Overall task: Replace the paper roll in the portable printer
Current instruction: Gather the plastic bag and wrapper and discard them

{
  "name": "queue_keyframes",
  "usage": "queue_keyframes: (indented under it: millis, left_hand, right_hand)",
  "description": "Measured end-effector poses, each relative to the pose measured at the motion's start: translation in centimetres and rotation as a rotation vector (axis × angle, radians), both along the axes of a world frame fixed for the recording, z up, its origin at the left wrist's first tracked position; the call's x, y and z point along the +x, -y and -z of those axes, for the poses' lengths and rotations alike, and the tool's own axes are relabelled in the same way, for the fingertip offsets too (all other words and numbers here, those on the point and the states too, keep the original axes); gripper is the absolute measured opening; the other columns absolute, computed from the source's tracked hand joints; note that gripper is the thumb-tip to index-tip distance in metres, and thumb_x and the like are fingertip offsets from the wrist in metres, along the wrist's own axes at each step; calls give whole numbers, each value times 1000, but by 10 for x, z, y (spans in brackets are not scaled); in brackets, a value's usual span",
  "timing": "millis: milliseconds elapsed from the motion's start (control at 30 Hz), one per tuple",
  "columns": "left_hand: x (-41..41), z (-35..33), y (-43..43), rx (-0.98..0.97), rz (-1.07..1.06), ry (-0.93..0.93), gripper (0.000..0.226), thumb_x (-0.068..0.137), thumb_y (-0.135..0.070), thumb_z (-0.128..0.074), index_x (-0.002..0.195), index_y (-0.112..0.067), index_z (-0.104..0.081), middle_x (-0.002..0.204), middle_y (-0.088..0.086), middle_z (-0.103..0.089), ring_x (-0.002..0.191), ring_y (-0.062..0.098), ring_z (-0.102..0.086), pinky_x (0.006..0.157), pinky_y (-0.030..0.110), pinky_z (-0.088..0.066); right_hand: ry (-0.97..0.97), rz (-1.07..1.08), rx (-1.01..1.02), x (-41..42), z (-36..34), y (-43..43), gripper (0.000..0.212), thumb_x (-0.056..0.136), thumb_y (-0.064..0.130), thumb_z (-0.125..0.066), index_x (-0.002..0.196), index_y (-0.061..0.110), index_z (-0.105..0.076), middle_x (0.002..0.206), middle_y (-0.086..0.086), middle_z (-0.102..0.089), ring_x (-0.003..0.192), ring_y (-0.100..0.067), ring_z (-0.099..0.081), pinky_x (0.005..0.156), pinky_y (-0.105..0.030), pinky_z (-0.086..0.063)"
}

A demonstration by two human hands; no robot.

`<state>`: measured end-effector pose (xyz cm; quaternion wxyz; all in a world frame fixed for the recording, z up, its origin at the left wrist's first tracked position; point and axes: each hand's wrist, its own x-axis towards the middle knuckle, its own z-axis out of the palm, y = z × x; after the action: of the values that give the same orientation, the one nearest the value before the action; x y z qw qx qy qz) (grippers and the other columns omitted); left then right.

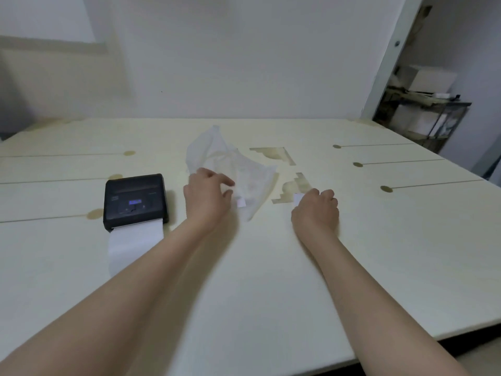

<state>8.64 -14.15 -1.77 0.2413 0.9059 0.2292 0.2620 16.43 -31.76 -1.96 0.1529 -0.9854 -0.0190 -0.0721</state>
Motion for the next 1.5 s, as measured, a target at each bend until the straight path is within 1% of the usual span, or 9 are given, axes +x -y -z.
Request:
queue_keyframes:
  millis: [200, 367, 500, 600, 800, 967, 1233, 1333, 1500]
  left_hand:
    - [8, -10, -6, -345, -147, -41, 46, 90, -18, -64, 133, -33, -53, 153, 17, -21, 136, 39, -30, 104, 38, -36]
    - [11, -5, -12, -473, -101, -43, 68, 83, 2, -55, 142, -31, -47, 150, 5, -30, 99, 27, -56, 80, 29, -42]
    - [4, -8, -10, -474, -55, -51, 74, 80, 6, -53, 147, -23, -43, 149, -1, -44, 129, 24, -51, 97, 29, -41]
    - [-6, -14, -5, -526, 3, -17, 70, 78, 4, -56, 142, -23, -51, 141, -4, -55, 120, 22, -59, 91, 28, -46]
    - [-25, -16, 6, -991, 82, 167, 47, 85, -10, -66, 131, -17, -58, 126, 5, -63, 91, 22, -68, 92, 38, -56]
    - [-37, -20, 28, -1258, 140, 242, 59, 81, -6, -76, 135, -13, -52, 130, 9, -60, 105, 26, -69, 96, 41, -55]
    - [-82, -39, 96, -1154, 318, 359, 107, 82, -10, -76, 153, -43, -4, 118, -3, -57, 99, 17, -67, 79, 35, -57]
    - [-101, -46, 123, -1115, 364, 322, 78, 88, -24, -71, 152, -35, -27, 101, 3, -64, 87, 20, -68, 76, 33, -57]
    - [-127, -35, 186, -831, 578, 171, 13, 92, -22, -64, 92, -29, -74, 76, -5, -66, 66, 15, -57, 68, 30, -53]
  right_hand:
    - [-236, 191, -21, 8, -12, -2, 75, 86, 40, -65, 144, 10, -28, 139, -19, -41, 125, -35, -40, 102, -43, -35]
    - [-248, 135, 464, 6, -18, -7, 55, 91, 15, -56, 141, 6, -35, 136, -14, -51, 122, -34, -53, 93, -37, -45]
    - [-197, -186, 1047, -9, -21, -8, 35, 89, 11, -64, 124, 13, -58, 109, -3, -70, 92, -19, -69, 71, -23, -57]
    - [-274, -340, 931, -16, -18, -22, 21, 89, 9, -62, 109, 13, -66, 96, -3, -71, 78, -13, -67, 60, -21, -55]
    - [-82, -126, 457, -26, 5, -27, 32, 83, 35, -70, 111, 22, -62, 135, -7, -44, 123, -34, -42, 103, -35, -39]
    - [-150, -129, 756, -49, -6, -4, 33, 81, 25, -72, 105, 13, -53, 120, -8, -55, 92, -23, -58, 65, -27, -47]
    - [-146, -91, 1136, -110, -14, 82, 43, 85, 16, -72, 118, 21, -46, 119, 0, -57, 104, -20, -62, 89, -35, -54]
    - [-125, -34, 1173, -139, -14, 122, 60, 87, 14, -71, 136, 22, -38, 129, 1, -48, 115, -22, -55, 100, -40, -50]
    - [7, 178, 1277, -182, 7, 181, 75, 88, 8, -70, 147, 20, -25, 135, -2, -42, 113, -21, -48, 95, -33, -47]
